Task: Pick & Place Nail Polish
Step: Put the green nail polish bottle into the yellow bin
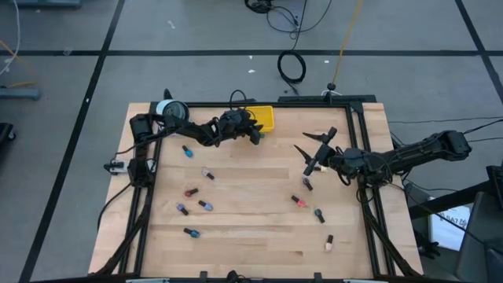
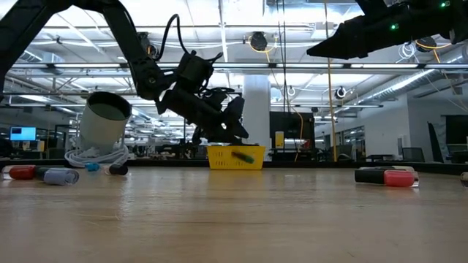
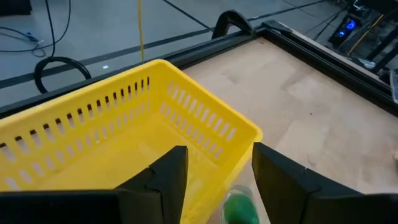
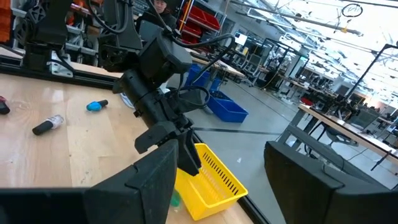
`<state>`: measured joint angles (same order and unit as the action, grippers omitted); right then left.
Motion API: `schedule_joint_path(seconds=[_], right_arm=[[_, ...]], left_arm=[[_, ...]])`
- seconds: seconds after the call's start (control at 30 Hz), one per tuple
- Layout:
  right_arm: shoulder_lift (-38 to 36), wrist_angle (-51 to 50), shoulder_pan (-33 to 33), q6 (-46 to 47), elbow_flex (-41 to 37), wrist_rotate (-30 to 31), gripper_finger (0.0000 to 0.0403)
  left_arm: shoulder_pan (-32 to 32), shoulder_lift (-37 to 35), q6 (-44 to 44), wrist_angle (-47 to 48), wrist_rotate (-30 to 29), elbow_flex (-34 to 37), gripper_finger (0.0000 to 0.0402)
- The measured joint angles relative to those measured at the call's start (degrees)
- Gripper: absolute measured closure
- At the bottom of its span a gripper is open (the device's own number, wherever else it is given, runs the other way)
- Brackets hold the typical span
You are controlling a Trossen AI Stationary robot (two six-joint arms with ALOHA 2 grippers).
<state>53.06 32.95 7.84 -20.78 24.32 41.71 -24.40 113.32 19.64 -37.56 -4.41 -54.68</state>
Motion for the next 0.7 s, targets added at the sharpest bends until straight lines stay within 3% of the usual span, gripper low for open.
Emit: schedule_joint_path(seconds=[0.13,0.3,0.37,0.5,0.7], right_arm=[[0.00,-0.08,0.00,0.11,0.00,0.01,0.0176],[0.00,-0.24,0.00,0.13,0.00,0.01,0.0176],[0.00,-0.24,0.00,0.14,0.00,0.01,0.0176],[0.00,-0.28,0.00,0.11,0.00,0.01,0.0177],[0.00,-0.26,0.00,0.01,0.00,0.01,0.0177]], left_arm=[[0.03,0.00,-0.40,0.43,0.16,0.00,0.0223],[1.45,-0.34,-4.25,2.11,8.34,0.03,0.0223],[3.10,-0.94,-4.06,4.73,8.39,0.04,0.0223],[7.80,-1.66,-5.77,11.66,2.15,0.04,0.0222],[12.93,-1.64,3.86,16.12,-16.78,0.09,0.0231]])
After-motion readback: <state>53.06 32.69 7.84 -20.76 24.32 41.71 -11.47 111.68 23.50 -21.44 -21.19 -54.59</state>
